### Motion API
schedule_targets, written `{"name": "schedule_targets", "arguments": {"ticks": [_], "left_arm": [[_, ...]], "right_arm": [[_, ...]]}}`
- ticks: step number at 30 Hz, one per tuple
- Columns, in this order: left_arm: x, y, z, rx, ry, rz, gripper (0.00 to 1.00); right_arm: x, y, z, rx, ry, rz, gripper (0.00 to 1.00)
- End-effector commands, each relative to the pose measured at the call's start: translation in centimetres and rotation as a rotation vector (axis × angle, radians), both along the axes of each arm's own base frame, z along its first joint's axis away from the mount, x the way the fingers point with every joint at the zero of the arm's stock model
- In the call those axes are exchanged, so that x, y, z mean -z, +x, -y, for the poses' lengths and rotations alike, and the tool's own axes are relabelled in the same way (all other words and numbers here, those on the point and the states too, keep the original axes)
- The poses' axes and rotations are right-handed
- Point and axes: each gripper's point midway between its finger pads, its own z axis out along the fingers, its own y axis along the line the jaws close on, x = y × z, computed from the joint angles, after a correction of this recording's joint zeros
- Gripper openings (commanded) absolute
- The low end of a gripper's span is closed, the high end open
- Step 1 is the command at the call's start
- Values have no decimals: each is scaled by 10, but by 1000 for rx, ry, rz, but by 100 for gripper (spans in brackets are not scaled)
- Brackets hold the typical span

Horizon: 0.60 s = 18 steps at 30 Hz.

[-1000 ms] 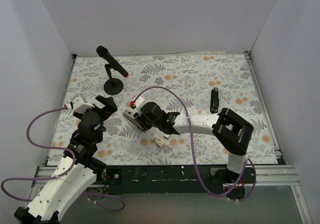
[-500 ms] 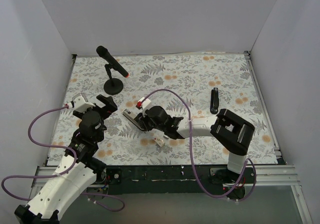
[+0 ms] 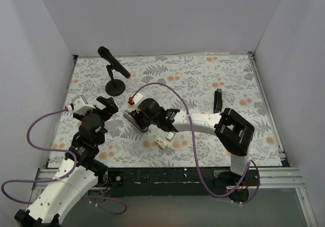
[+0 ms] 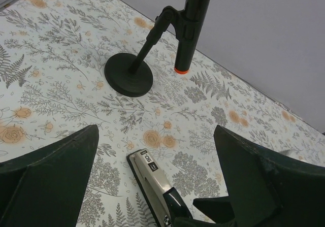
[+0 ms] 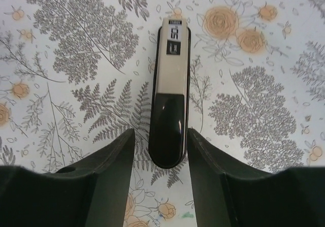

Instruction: Load the staples into the stapler

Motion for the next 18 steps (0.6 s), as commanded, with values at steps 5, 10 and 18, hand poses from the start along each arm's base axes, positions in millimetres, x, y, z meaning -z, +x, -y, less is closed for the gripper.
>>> {"name": "schedule_targets", "arguments": {"ticks": [5,10,18], "left_arm": [[-12,-6,-10,-43,-24,46,98],[-15,-8,-9,-27,-39,61,98],[-18,-8,-4,3,-43,74,98]], "right_arm": [[-29,14,-13,-61,-222,-27,67],[1,15,-17,-65,-306,-82,68],[29,23,-25,-36,-325,-115,60]]}}
